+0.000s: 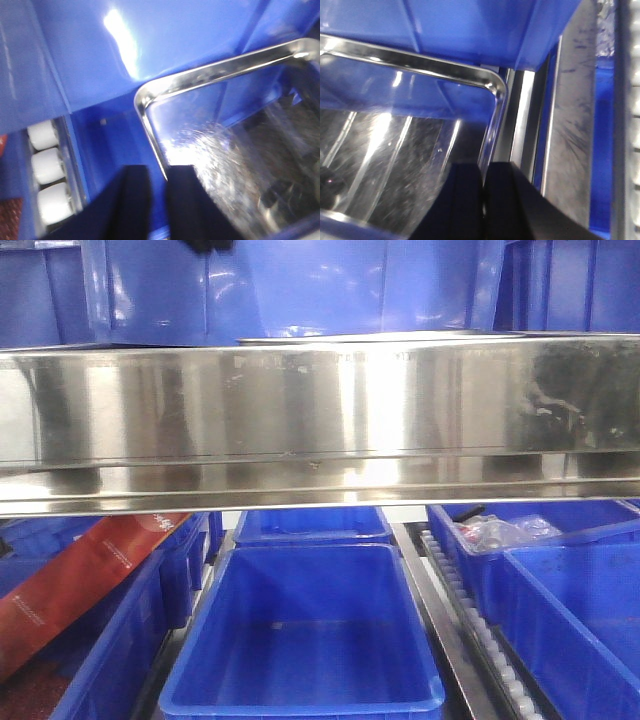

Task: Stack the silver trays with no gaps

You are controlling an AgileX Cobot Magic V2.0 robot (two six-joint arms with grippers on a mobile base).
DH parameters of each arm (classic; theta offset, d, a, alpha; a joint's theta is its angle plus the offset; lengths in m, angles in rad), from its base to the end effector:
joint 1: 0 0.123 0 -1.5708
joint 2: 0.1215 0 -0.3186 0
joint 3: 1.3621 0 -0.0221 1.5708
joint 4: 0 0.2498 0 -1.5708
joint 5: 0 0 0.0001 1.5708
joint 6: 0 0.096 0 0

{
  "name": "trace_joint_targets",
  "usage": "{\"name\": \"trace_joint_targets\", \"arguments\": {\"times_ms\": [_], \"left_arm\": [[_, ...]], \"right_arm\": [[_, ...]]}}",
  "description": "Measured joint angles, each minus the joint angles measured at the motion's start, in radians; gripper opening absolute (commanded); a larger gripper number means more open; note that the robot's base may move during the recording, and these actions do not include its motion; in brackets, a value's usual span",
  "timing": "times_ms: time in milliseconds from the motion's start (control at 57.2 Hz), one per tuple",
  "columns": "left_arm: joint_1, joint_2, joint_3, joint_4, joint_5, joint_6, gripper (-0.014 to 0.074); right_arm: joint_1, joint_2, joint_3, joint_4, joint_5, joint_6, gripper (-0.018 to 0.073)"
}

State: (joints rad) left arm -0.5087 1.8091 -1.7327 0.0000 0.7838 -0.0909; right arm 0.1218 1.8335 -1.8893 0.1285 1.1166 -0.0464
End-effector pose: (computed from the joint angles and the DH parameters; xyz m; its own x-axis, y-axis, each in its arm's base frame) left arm 0.3759 -0.2096 0.3789 -0.6516 0.2594 -0.7129 0.4297 0.9006 -0.0650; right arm 0.4129 0.0617 0.3971 -0.8208 -0.0902 -0.5640 -0.1769 0.9791 0.1008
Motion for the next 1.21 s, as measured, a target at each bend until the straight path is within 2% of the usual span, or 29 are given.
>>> {"name": "trace_joint_targets", "arguments": {"times_ms": [70,105,192,280,384,664,1206], "left_arm": [[0.0,0.029,-0.02,0.0,0.002,-0.013,0.0303],[0.0,0.044,-0.032,0.0,0.005,-0.023,0.0347],[0.0,0.077,-0.066,-0.016,0.013,-0.071,0.0409],[0.0,0.101,-0.096,-0.039,0.014,-0.121,0.0411],[-0.001,0.124,-0.12,-0.066,0.03,-0.144,0.0409],[-0.007,0.195,-0.147,-0.075,0.111,-0.153,0.0409],[-0.008,0.203,-0.149,-0.075,0.137,-0.155,0.0409]], "right_arm": [[0.0,0.024,-0.002,0.002,0.0,0.0,0.0397],[0.0,0.037,-0.002,0.002,0.005,0.0,0.0419],[0.0,0.064,-0.002,0.004,0.014,0.01,0.0391],[0.0,0.084,-0.002,0.007,0.028,0.02,0.0337],[0.0,0.103,-0.002,0.012,0.043,0.024,0.0299],[0.0,0.122,-0.002,0.017,0.044,0.06,0.0297],[0.0,0.166,-0.004,0.019,0.056,0.083,0.0297]]}}
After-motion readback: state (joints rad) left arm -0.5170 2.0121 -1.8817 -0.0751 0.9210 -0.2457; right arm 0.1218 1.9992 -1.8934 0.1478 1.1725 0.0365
